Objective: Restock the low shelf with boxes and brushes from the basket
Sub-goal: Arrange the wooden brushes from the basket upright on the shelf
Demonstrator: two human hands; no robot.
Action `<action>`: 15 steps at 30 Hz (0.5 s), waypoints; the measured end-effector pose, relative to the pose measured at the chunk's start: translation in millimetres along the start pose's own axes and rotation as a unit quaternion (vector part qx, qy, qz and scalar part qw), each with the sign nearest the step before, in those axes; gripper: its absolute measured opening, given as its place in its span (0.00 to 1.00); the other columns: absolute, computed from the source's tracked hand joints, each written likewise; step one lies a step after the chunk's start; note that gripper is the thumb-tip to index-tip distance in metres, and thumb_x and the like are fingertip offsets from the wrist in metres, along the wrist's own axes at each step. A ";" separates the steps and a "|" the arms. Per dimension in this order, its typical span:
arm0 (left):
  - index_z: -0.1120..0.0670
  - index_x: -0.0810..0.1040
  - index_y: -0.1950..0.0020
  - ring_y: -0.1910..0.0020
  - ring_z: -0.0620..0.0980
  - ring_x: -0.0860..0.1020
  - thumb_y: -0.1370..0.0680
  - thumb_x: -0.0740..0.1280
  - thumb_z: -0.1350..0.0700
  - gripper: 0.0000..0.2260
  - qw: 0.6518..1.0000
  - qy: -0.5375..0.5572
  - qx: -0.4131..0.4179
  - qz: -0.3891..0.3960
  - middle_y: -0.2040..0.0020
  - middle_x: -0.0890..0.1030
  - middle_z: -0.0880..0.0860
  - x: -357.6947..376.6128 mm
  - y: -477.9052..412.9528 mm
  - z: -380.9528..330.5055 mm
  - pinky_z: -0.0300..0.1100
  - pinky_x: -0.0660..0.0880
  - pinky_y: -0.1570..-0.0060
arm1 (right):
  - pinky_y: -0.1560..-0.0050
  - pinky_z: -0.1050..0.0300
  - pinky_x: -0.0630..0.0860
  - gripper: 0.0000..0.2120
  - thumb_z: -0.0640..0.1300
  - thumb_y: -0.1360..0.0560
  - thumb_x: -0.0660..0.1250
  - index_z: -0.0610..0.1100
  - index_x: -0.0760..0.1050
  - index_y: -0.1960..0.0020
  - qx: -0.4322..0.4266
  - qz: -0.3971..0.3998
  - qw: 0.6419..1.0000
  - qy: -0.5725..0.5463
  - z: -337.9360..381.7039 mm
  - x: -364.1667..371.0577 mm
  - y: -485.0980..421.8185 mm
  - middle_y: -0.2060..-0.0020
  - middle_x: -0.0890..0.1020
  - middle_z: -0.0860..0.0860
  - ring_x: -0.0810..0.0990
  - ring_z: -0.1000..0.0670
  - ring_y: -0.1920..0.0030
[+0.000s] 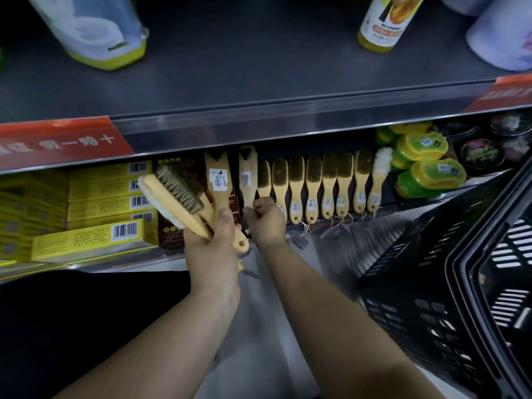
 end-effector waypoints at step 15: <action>0.53 0.78 0.46 0.64 0.42 0.80 0.26 0.70 0.56 0.10 0.999 -0.002 -0.016 0.029 0.57 0.82 0.50 17.5 12.5 3.0 0.34 0.74 0.71 | 0.65 0.63 0.75 0.18 0.58 0.25 0.63 0.48 0.81 0.64 0.054 0.155 0.969 -0.183 44.6 -31.2 36.5 0.69 0.82 0.50 0.80 0.51 0.66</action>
Point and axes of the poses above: each hand's wrist, its own y-axis away from the middle knuckle, its own x-axis out of the palm, z = x × y, the point moved 8 cm from there along -y, towards the middle knuckle
